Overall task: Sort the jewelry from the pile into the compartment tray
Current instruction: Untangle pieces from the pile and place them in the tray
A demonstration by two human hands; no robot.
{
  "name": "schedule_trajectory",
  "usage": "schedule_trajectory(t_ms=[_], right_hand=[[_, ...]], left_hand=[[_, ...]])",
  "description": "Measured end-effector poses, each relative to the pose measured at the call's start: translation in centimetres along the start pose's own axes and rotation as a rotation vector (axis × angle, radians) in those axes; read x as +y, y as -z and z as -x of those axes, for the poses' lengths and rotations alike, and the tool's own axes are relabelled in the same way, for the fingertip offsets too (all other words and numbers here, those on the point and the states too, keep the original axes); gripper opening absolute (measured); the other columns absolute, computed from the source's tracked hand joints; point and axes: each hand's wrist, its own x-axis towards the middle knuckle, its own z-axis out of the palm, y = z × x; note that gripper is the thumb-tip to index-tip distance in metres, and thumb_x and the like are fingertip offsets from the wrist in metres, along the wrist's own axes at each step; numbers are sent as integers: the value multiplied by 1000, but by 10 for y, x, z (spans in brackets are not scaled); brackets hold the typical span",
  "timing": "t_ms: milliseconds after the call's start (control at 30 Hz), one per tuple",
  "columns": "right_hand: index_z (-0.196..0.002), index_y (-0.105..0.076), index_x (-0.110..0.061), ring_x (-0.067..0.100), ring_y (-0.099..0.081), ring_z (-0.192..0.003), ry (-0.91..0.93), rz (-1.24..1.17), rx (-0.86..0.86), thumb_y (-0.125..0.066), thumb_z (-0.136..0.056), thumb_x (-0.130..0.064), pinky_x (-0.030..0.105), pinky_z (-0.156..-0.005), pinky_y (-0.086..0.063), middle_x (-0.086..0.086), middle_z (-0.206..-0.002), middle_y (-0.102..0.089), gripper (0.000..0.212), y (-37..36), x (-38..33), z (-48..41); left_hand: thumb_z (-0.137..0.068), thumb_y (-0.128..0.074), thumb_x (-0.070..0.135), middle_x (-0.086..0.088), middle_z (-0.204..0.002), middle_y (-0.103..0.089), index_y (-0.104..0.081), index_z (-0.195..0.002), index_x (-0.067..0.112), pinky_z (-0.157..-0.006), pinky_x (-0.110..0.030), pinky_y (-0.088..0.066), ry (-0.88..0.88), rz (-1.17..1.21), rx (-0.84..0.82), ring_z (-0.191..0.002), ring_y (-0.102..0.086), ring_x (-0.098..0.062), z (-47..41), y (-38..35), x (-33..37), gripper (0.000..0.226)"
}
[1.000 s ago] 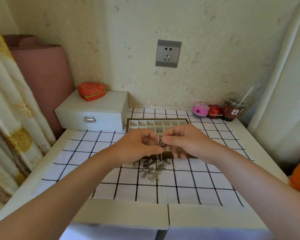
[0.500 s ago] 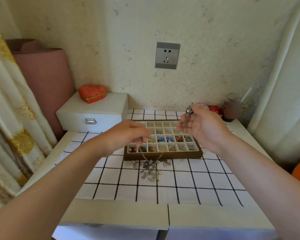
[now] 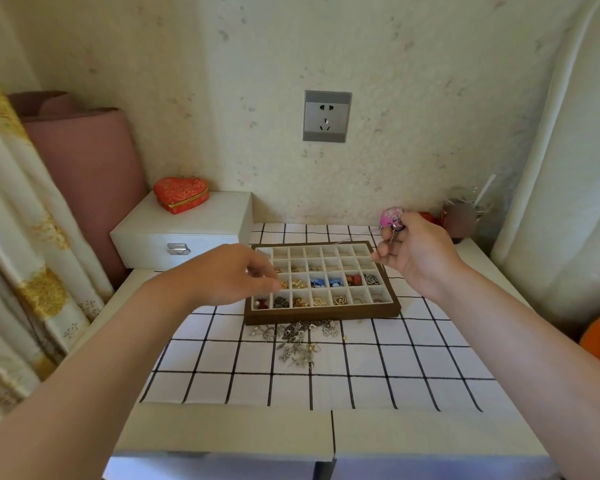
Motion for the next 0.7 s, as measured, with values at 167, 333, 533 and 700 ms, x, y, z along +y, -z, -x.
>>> schedule_trajectory(t_ms=[167,333,533,700], right_hand=[[-94,-51,-7,21,-61,-57,-39,119,26,-35,-105,-12,39,-64,-59,6,-71,-58,20,4,4,-3],[-116,-57,-18,24,-66,-66,18,456,-30,-43,-100,-1,38,-65,-60,12,-88,-69,27,12,14,-8],[-108,-73,-22,9,-63,-74,181,1057,-233,-43,-99,-4,25,-69,-52,-10,-108,-66,36,-8,26,-13],[-96,-75,-23,16,-67,-84,304,1241,-346,-53,-102,-33,33,-78,-50,1,-94,-73,25,-19,30,-26]], left_hand=[[-94,-62,41,16,-52,-55,-74,-73,23,-61,-19,-41,-21,207,47,-52,-49,3,0,8,15,30],[-100,-53,31,9,-54,-45,-63,-71,18,-58,-20,-35,-30,688,424,-51,-38,-5,-13,21,26,33],[-99,-52,34,9,-78,-63,-65,-70,26,-73,-25,-40,-61,910,498,-73,-52,-10,-35,23,47,33],[-102,-47,33,10,-80,-66,-61,-75,26,-72,-28,-40,-125,968,493,-77,-55,-12,-57,34,63,31]])
